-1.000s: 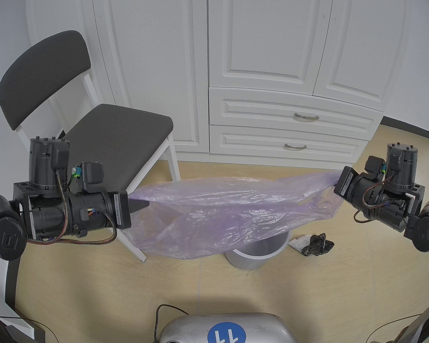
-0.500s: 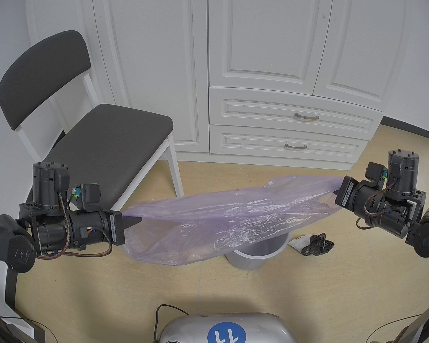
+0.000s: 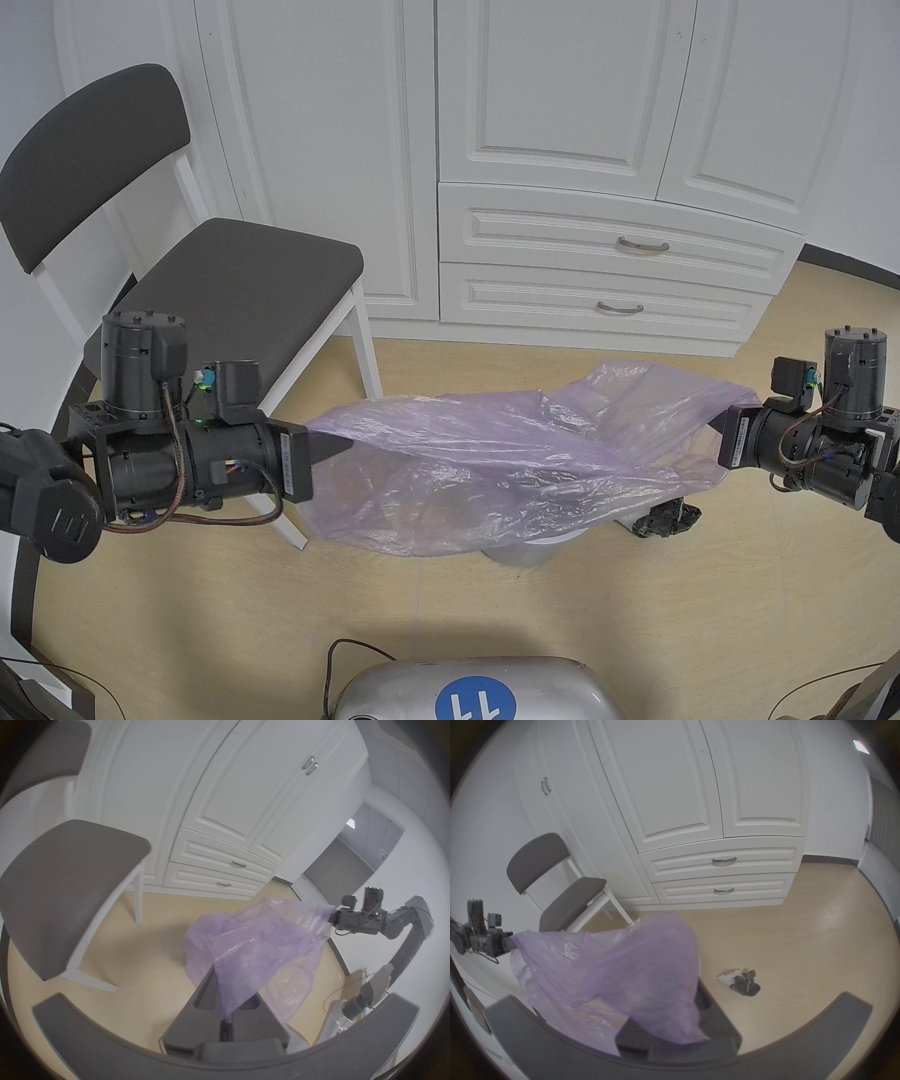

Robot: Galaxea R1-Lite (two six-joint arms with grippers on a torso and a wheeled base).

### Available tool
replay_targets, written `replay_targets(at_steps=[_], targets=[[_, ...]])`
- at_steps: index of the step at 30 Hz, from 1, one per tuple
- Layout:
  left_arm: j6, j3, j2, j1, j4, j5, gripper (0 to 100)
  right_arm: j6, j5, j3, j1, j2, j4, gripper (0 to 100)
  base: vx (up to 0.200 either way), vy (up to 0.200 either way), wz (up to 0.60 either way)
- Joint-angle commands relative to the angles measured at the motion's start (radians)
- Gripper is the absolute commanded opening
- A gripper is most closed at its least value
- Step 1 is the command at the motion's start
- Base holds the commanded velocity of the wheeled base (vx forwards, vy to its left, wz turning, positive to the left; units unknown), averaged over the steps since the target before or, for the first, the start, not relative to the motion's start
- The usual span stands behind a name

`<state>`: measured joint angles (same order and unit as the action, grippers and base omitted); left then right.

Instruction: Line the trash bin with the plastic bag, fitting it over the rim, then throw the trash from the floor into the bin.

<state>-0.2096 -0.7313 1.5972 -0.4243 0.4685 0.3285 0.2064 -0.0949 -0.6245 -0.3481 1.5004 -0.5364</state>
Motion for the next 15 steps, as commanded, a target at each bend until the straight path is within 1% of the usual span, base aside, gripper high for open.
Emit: replay_targets(at_steps=[1,3,4,5,7,9,11,13,14,15], targets=[[-0.007,-0.011,0.020,-0.085,0.010,-0.002,0,-0.022,0.000,0.012,0.000,-0.020,0.010,0,0.000,0.000,0.00],[-0.028,-0.011,0.021,-0.122,0.019,-0.003,0,-0.025,-0.002,0.014,-0.009,-0.032,0.019,0,0.000,0.000,0.00],[-0.028,-0.011,0.021,-0.122,0.019,-0.003,0,-0.025,-0.002,0.014,-0.009,-0.034,0.019,0,0.000,0.000,0.00],[-0.063,-0.008,0.024,-0.162,0.044,-0.003,0,-0.045,-0.002,0.022,-0.022,-0.043,0.021,0,0.000,0.000,0.00],[-0.090,-0.007,0.030,-0.188,0.073,-0.003,0,-0.071,-0.002,0.032,-0.040,-0.052,0.019,0,0.000,0.000,0.00],[-0.134,-0.008,0.059,-0.243,0.156,-0.011,0,-0.091,-0.008,0.052,-0.083,-0.055,0.009,0,0.000,0.000,0.00],[-0.152,-0.005,0.084,-0.280,0.223,-0.040,0,-0.091,-0.032,0.057,-0.126,-0.049,0.007,0,0.000,0.000,0.00],[-0.166,-0.005,0.130,-0.318,0.282,-0.088,0,-0.088,-0.055,0.060,-0.160,-0.042,0.007,0,0.000,0.000,0.00],[-0.168,-0.007,0.139,-0.321,0.289,-0.094,0,-0.088,-0.057,0.060,-0.163,-0.040,0.007,0,0.000,0.000,0.00],[-0.171,-0.011,0.176,-0.338,0.325,-0.128,0,-0.084,-0.060,0.061,-0.183,-0.034,0.007,0,0.000,0.000,0.00]])
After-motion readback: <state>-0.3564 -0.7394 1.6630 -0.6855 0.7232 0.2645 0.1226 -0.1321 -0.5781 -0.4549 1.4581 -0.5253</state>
